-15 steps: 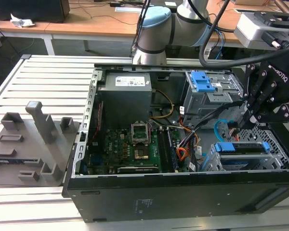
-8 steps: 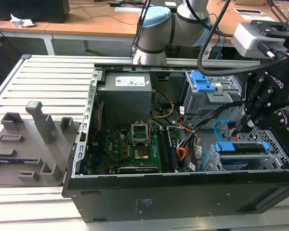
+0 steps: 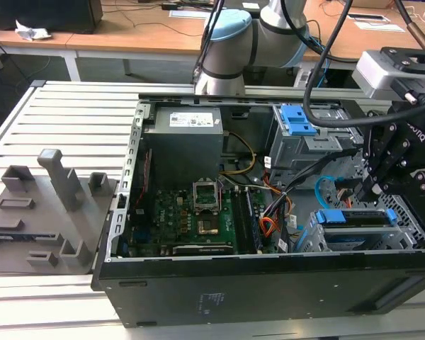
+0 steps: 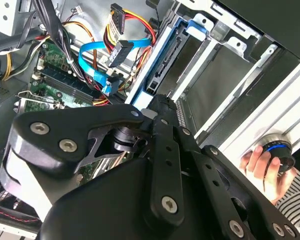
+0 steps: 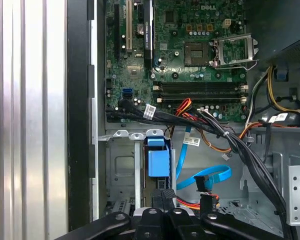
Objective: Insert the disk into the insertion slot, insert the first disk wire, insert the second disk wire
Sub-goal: 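Insert the disk into the insertion slot, then insert the first disk wire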
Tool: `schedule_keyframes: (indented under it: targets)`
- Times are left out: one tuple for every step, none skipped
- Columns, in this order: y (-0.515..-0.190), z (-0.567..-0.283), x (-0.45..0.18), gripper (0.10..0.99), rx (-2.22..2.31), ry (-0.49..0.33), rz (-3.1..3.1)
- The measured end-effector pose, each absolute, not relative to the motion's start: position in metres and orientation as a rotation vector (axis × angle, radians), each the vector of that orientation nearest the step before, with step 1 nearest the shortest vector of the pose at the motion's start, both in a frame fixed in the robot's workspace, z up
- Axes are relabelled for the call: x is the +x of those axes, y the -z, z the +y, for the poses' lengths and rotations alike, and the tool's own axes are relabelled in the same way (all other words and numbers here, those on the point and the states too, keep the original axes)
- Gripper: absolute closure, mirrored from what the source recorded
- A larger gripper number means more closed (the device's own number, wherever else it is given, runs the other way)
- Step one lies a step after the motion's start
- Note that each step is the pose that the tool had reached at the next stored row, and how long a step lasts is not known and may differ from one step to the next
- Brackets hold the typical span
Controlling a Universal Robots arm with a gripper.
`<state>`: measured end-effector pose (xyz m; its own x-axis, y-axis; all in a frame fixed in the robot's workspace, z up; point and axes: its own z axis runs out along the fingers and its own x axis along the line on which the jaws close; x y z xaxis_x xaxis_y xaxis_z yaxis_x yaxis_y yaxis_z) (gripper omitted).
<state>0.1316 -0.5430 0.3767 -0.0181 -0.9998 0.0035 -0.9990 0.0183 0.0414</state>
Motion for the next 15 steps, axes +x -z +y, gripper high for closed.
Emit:
schedule_keyframes:
  targets:
    - [-0.3767, -0.5430, 0.1316, 0.980, 2.179, 0.042, -2.219]
    - [-0.3767, -0.5430, 0.1316, 0.980, 2.179, 0.042, -2.219]
    - [-0.3767, -0.5430, 0.1316, 0.980, 2.179, 0.042, -2.219]
    - [-0.3767, -0.5430, 0.1316, 0.980, 2.179, 0.042, -2.219]
    - [-0.3767, -0.5430, 0.1316, 0.980, 2.179, 0.042, -2.219]
    - [-0.3766, -0.5430, 0.1316, 0.980, 2.179, 0.042, -2.219]
    - [-0.3766, -0.5430, 0.1316, 0.980, 2.179, 0.042, -2.219]
    - [-0.3766, -0.5430, 0.1316, 0.980, 2.179, 0.042, -2.219]
    - [-0.3766, -0.5430, 0.1316, 0.980, 2.179, 0.042, -2.219]
    - [-0.3766, -0.5430, 0.1316, 0.980, 2.179, 0.042, -2.219]
    - [-0.3766, -0.5430, 0.1316, 0.918, 2.179, 0.042, -2.219]
    - [-0.3766, -0.5430, 0.1316, 0.918, 2.179, 0.042, -2.219]
    - [-0.3766, -0.5430, 0.1316, 0.918, 2.179, 0.042, -2.219]
    - [-0.3765, -0.5430, 0.1316, 0.792, 2.179, 0.042, -2.219]
    - [-0.3765, -0.5430, 0.1316, 0.725, 2.179, 0.042, -2.219]
